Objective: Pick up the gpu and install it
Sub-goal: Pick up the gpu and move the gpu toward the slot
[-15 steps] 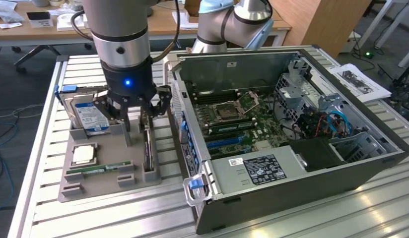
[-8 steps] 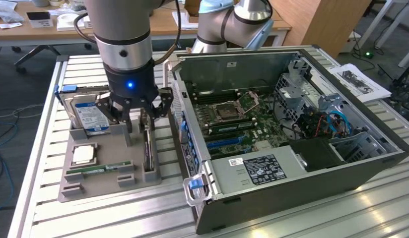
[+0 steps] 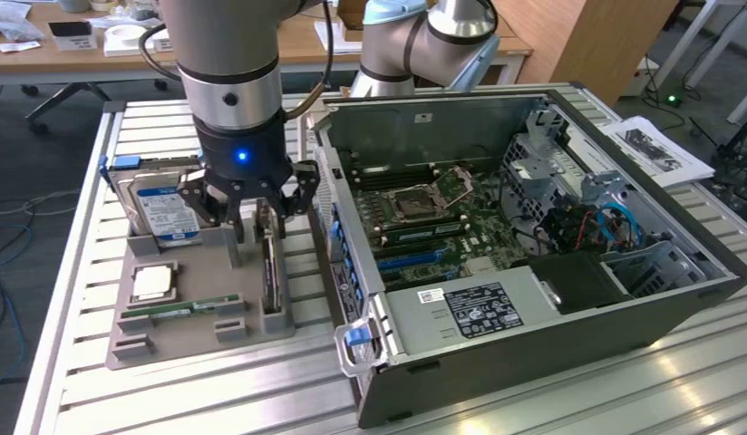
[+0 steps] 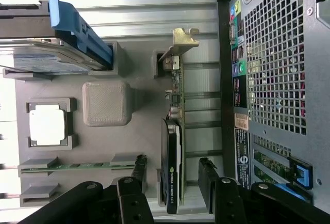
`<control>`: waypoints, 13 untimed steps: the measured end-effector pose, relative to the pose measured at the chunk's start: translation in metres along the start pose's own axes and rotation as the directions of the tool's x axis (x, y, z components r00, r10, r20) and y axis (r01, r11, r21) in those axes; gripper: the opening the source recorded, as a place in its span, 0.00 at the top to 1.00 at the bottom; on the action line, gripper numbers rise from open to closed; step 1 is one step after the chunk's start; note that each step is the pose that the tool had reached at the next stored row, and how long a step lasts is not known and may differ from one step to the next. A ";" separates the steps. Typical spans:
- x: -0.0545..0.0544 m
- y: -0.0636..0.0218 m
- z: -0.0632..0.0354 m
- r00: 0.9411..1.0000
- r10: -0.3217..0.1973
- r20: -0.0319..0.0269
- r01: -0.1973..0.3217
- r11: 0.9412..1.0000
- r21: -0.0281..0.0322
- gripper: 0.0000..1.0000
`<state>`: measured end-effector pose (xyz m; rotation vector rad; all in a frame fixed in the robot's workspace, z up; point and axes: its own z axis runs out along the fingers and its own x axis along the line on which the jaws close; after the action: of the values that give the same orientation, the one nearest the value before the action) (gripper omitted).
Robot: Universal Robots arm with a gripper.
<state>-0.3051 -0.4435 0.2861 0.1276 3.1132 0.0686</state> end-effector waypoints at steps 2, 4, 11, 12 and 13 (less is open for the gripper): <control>0.000 -0.0001 0.0021 1.000 0.000 0.000 0.000 1.000 0.000 0.47; 0.000 -0.0003 0.0056 1.000 0.000 0.000 0.000 1.000 0.000 0.47; 0.000 -0.0008 0.0183 1.000 0.000 0.000 0.000 1.000 0.000 0.47; 0.000 -0.0009 0.0201 1.000 0.000 0.000 0.000 1.000 0.000 0.47; 0.000 -0.0010 0.0219 1.000 0.000 0.000 0.000 1.000 0.000 0.47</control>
<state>-0.3050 -0.4435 0.2642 0.1274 3.1131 0.0688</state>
